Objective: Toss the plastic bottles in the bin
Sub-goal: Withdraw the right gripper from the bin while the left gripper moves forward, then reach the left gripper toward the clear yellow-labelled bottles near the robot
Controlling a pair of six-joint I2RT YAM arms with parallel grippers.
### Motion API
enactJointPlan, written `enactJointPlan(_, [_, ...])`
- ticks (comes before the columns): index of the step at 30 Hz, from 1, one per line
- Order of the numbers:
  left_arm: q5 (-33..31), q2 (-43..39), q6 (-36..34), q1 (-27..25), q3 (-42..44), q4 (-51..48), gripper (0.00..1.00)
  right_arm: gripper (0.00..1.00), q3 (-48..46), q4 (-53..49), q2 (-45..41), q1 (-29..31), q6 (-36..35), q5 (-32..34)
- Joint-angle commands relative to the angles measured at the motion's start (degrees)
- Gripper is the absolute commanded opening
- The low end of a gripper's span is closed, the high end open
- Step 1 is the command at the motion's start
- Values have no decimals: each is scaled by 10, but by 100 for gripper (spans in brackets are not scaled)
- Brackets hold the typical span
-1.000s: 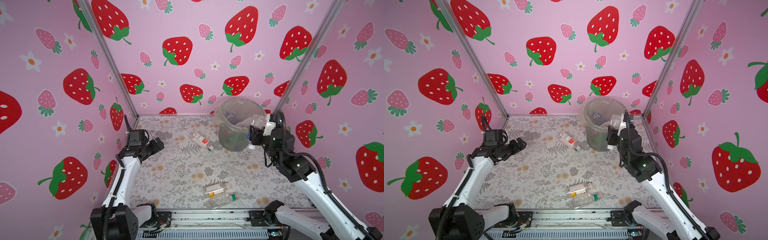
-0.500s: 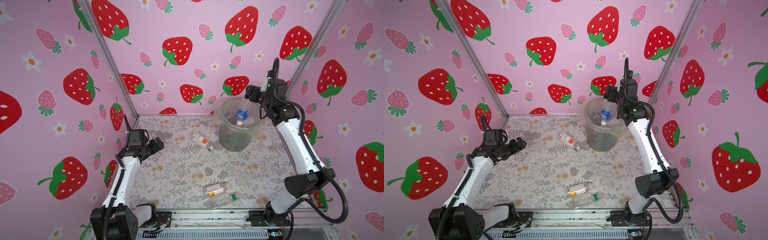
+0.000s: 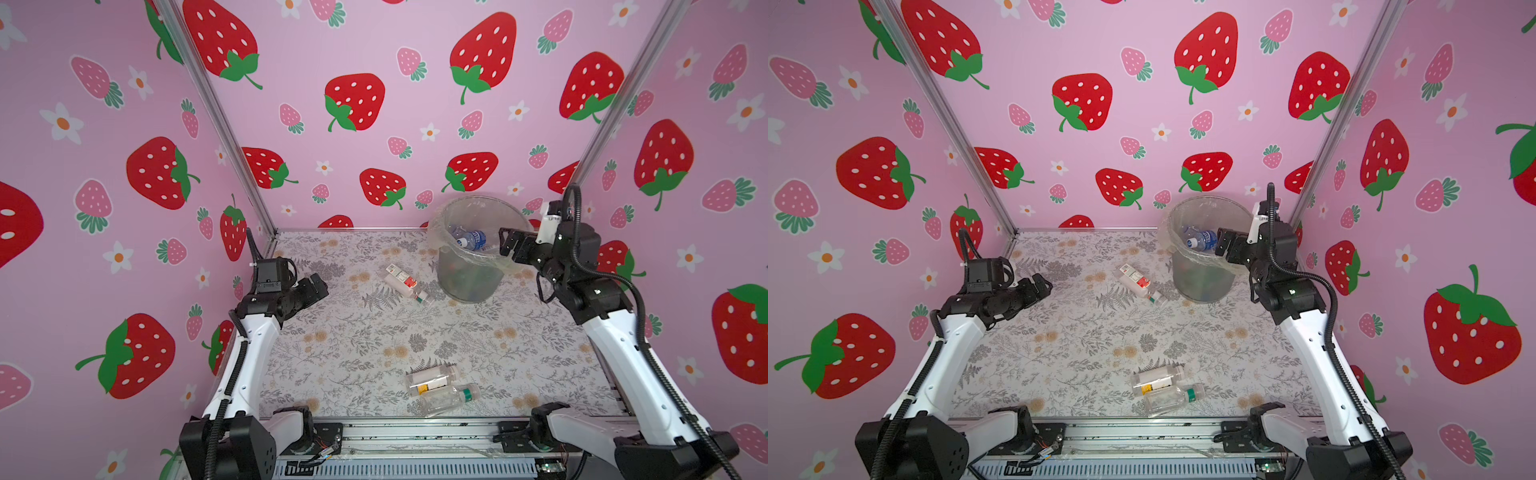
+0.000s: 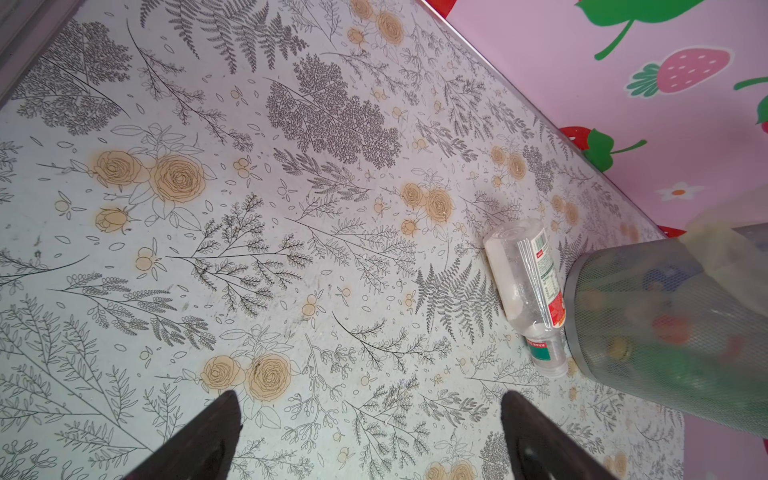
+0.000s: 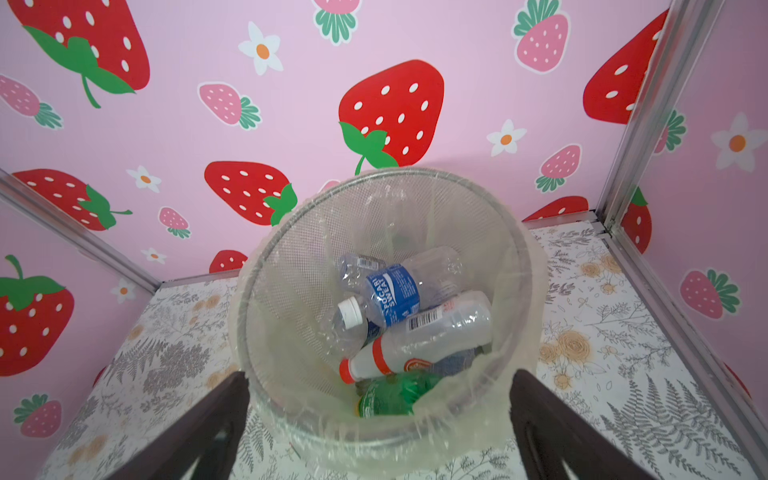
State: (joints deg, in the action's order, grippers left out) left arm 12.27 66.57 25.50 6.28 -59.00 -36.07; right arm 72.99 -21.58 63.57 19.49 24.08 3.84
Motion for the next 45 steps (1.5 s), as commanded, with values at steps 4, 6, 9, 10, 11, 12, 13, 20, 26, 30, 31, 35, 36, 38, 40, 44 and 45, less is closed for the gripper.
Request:
enactJointPlan(4, [-25, -19, 2, 3, -20, -8, 99, 99, -101, 2, -43, 2, -25, -37])
enactJointPlan(6, [-40, -31, 4, 3, -13, -2, 99, 99, -140, 23, -63, 9, -23, -53])
enactJointPlan(9, [-40, -41, 4, 3, -8, 2, 99, 99, -184, 50, -79, 33, -19, -54])
enactJointPlan(10, [-40, -40, 3, 3, -9, 3, 99, 99, -195, 56, -81, 44, -20, -53])
enactJointPlan(11, [-41, -39, 2, 3, -9, 1, 99, 99, -204, 59, -81, 57, -21, -49])
enactJointPlan(12, [-40, -38, 2, 3, -11, 0, 99, 99, -212, 61, -82, 68, -20, -41])
enactJointPlan(13, [-41, -34, 2, 3, -12, 0, 99, 99, -220, 66, -82, 81, -22, -36])
enactJointPlan(20, [-13, -24, -4, 4, -12, 6, 99, 99, -249, 78, -60, 157, -30, -7])
enactJointPlan(26, [21, -21, -9, 3, -9, 16, 99, 99, -266, 82, -46, 166, -11, -12])
enactJointPlan(30, [61, -20, -19, -6, 0, 36, 99, 99, -276, 92, -39, 165, -5, -35])
enactJointPlan(31, [70, -19, -27, -15, 1, 42, 99, 99, -281, 96, -38, 166, 1, -38])
enactJointPlan(35, [48, -17, -68, -85, -13, 29, 99, 99, -300, 106, -32, 165, 21, -59])
enactJointPlan(36, [34, -18, -78, -103, -18, 22, 99, 99, -304, 107, -33, 165, 24, -59])
enactJointPlan(38, [1, -26, -97, -144, -20, 16, 99, 99, -312, 105, -36, 165, 25, -52])
enactJointPlan(40, [-10, -36, -105, -173, -21, 14, 99, 99, -316, 100, -40, 165, 23, -47])
enactJointPlan(44, [-29, -56, -111, -233, -22, 17, 99, 99, -326, 89, -53, 163, 21, -35])
enactJointPlan(45, [-29, -58, -116, -250, -24, 18, 99, 99, -332, 89, -57, 162, 22, -33])
